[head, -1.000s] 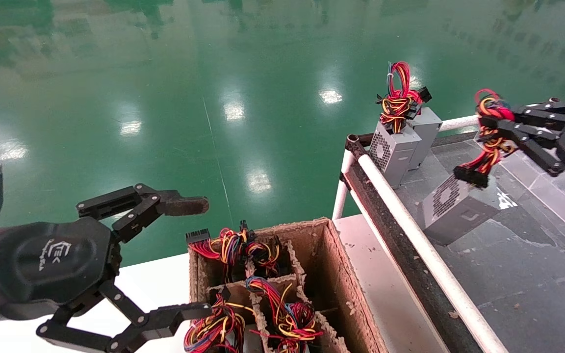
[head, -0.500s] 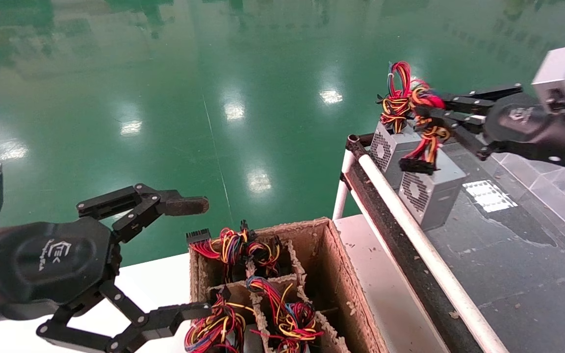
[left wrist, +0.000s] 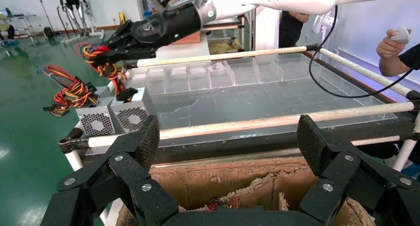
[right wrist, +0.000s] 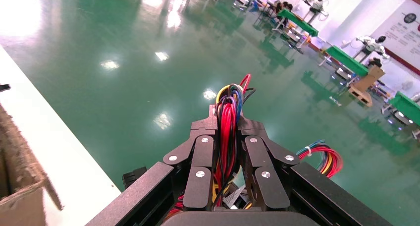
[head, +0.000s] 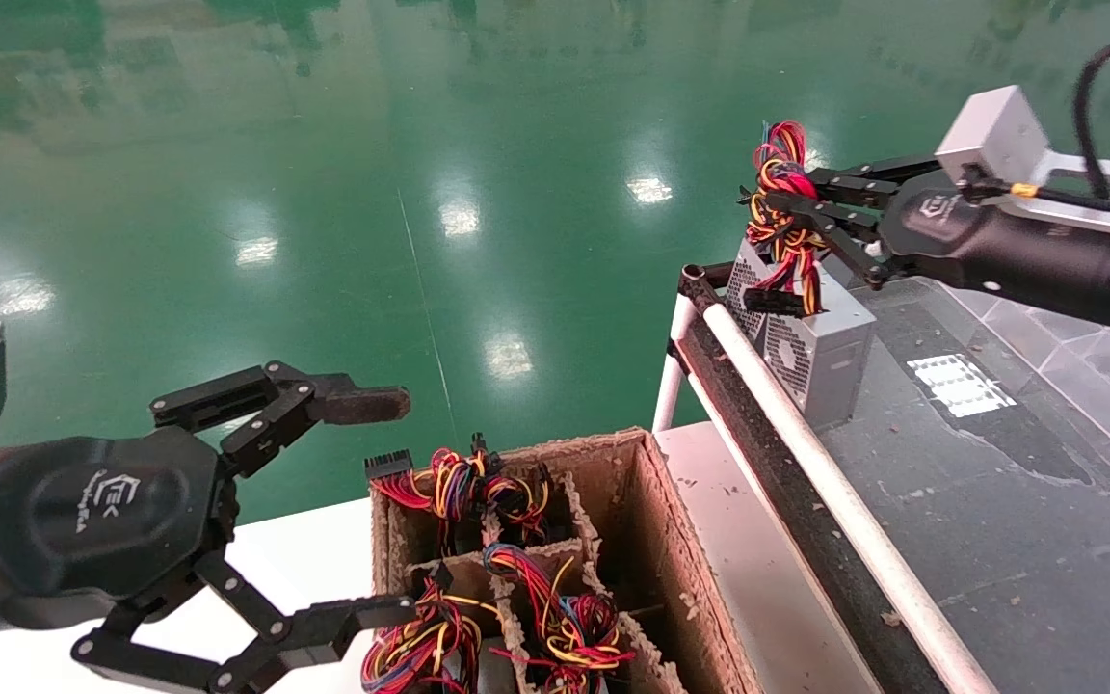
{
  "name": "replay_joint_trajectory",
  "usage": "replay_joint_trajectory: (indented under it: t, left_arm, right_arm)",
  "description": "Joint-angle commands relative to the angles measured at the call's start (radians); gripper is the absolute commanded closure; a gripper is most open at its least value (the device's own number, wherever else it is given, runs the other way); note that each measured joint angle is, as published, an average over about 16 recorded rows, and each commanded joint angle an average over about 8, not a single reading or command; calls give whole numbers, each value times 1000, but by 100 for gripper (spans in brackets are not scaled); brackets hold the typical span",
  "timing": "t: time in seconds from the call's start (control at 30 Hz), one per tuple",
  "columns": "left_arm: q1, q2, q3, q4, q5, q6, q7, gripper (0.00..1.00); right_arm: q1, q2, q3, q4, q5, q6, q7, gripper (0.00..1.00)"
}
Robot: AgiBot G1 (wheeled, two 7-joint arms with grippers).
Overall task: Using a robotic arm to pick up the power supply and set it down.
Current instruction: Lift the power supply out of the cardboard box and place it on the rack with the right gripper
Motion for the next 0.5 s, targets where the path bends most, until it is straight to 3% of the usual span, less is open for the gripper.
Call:
replay_joint_trajectory:
  t: [0.03, 0.5]
  left_arm:
    - [0, 0, 0, 0, 0, 0, 0, 0]
    - [0, 0, 0, 0, 0, 0, 0, 0]
  right_arm:
    - [7, -18, -1, -20, -3, 13, -15, 100]
    - [21, -63, 21, -152, 25, 40, -101, 99]
